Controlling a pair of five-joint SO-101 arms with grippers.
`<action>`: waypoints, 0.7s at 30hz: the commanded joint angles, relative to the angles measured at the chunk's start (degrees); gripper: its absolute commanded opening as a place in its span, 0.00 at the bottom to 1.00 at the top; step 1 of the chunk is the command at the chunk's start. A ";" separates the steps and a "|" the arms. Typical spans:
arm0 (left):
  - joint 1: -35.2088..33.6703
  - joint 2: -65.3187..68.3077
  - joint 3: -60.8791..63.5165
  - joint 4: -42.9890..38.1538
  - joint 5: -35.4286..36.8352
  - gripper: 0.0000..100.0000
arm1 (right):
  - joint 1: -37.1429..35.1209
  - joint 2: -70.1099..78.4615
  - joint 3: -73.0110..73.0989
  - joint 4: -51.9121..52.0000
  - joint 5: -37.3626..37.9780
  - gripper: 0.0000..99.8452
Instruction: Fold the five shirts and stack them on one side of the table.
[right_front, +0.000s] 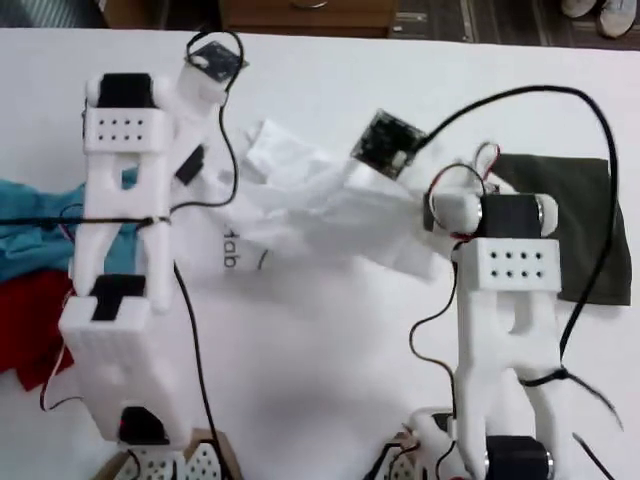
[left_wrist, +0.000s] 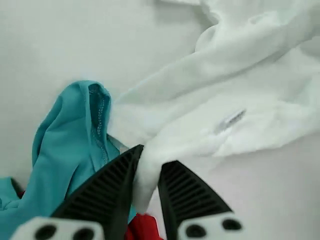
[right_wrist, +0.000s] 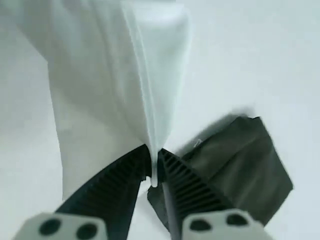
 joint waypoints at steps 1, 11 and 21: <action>3.60 -6.68 7.34 1.14 -0.18 0.02 | 1.45 0.84 6.42 -5.32 1.41 0.02; 6.07 -6.86 25.89 -7.56 -0.44 0.02 | -7.78 4.79 19.08 -13.85 -5.45 0.05; 6.07 -7.21 22.99 -7.30 -0.44 0.02 | -7.52 5.32 19.69 -13.76 -10.02 0.17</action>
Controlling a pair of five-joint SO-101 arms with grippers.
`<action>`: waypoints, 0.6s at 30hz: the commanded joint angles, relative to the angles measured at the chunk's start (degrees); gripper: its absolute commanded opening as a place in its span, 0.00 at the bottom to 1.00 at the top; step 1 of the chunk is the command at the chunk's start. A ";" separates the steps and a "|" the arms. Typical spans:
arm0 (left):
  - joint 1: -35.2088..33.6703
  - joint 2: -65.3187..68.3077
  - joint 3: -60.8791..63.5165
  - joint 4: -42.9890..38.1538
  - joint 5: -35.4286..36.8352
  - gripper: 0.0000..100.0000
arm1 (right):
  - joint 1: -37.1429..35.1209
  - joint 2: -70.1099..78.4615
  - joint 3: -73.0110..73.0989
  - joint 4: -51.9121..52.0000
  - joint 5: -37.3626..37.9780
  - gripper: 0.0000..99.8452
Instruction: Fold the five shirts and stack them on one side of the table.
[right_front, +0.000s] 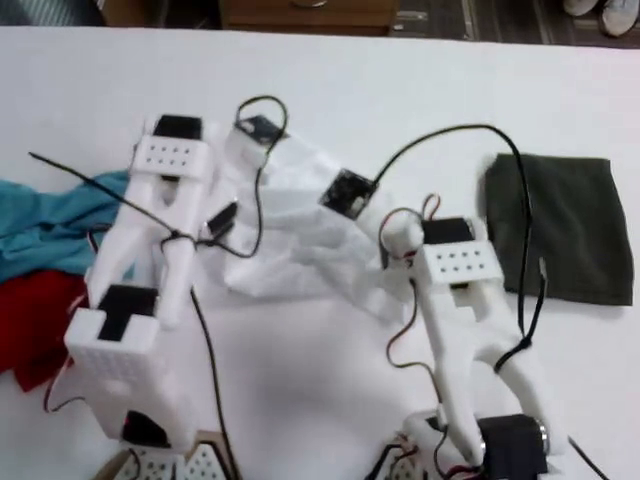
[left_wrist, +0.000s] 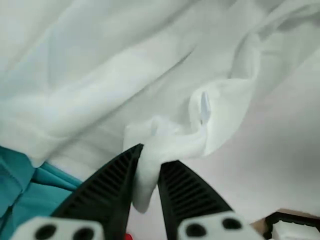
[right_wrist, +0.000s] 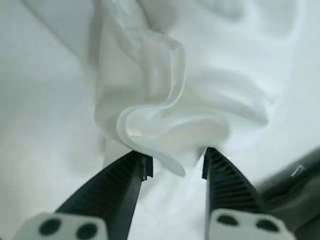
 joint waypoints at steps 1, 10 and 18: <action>0.26 -4.04 -3.03 0.00 -0.18 0.02 | 1.01 -0.04 0.09 -0.57 -0.44 0.17; 0.26 -4.04 -6.64 1.32 0.00 0.02 | 2.24 -0.40 3.08 -0.66 -0.35 0.01; 0.26 -4.04 -7.16 4.40 -0.26 0.02 | 4.09 -2.59 -2.64 -0.13 -0.35 0.02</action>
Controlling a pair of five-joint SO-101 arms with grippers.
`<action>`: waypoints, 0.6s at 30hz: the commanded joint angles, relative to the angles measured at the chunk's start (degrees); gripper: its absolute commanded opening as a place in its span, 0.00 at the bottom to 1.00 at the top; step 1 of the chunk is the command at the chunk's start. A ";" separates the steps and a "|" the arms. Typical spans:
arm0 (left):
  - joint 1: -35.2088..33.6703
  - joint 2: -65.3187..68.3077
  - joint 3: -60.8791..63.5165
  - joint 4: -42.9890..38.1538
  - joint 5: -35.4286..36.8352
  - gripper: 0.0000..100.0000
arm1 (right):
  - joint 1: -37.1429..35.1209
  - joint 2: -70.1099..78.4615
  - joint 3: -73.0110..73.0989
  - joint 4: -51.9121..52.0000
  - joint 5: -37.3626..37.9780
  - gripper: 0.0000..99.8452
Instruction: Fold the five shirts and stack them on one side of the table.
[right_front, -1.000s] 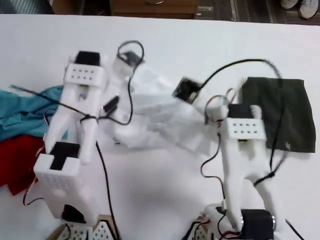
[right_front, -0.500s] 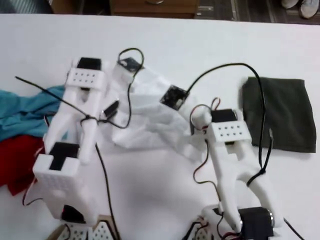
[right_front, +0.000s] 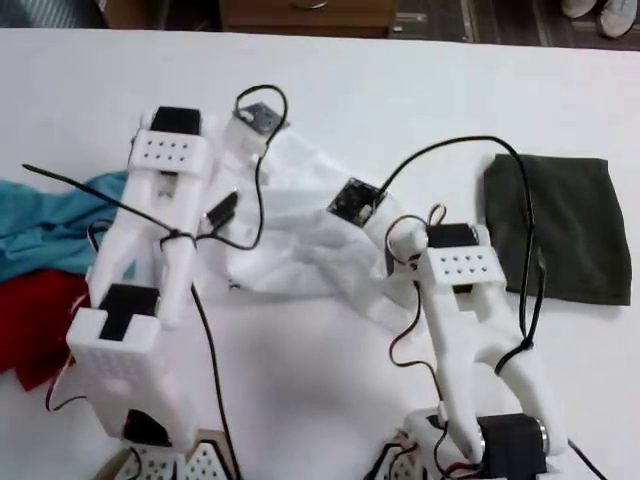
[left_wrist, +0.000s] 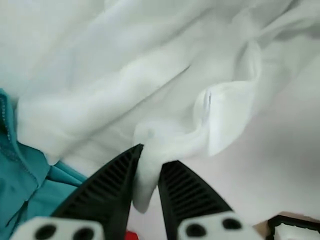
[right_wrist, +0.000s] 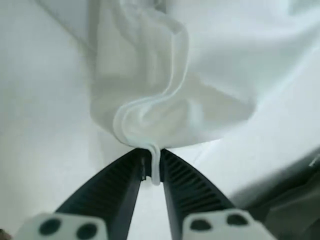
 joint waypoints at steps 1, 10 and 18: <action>0.26 -3.96 -2.59 2.46 -0.26 0.02 | 2.24 -3.74 -5.63 0.40 -0.35 0.02; 0.35 -4.04 -2.59 2.81 -0.18 0.02 | 3.30 -14.11 -9.32 10.59 -0.35 0.02; 0.62 -4.13 -2.59 2.81 -0.09 0.02 | 3.30 -11.03 -1.14 6.73 -0.26 0.11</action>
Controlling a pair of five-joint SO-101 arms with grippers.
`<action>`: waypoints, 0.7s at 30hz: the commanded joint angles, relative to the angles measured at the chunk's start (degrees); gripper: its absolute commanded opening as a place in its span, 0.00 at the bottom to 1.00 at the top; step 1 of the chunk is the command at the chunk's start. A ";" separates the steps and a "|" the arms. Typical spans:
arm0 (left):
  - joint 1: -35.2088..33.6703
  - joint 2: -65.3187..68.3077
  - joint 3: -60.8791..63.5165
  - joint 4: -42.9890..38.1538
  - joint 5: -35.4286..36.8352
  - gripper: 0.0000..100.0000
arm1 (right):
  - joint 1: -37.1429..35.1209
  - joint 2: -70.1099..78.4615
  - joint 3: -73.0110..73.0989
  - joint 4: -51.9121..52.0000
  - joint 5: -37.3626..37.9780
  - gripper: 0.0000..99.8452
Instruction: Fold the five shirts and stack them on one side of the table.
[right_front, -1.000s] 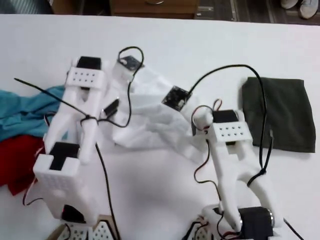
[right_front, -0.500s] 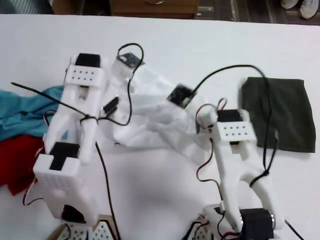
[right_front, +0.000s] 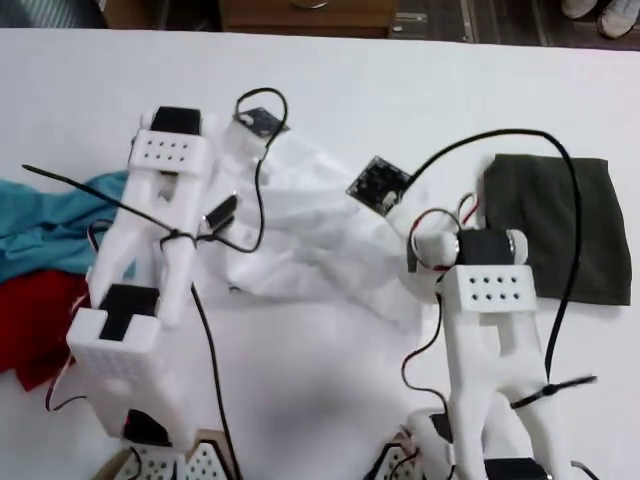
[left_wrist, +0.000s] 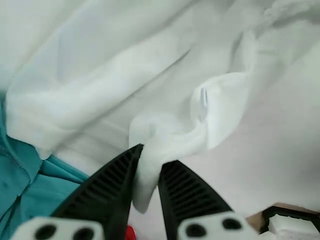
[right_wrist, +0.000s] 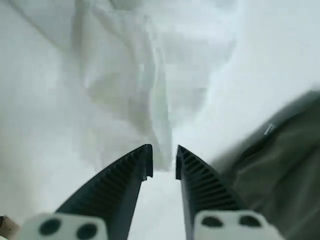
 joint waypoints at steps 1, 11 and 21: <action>0.53 -4.13 -2.59 1.05 -0.09 0.02 | 0.22 0.84 1.85 -1.98 -0.26 0.10; 0.26 -4.13 -2.59 1.05 0.00 0.02 | 1.98 1.27 5.01 -1.98 4.40 0.08; 0.35 -4.13 -2.59 0.62 -0.09 0.02 | 5.05 1.27 9.76 -5.85 8.79 0.18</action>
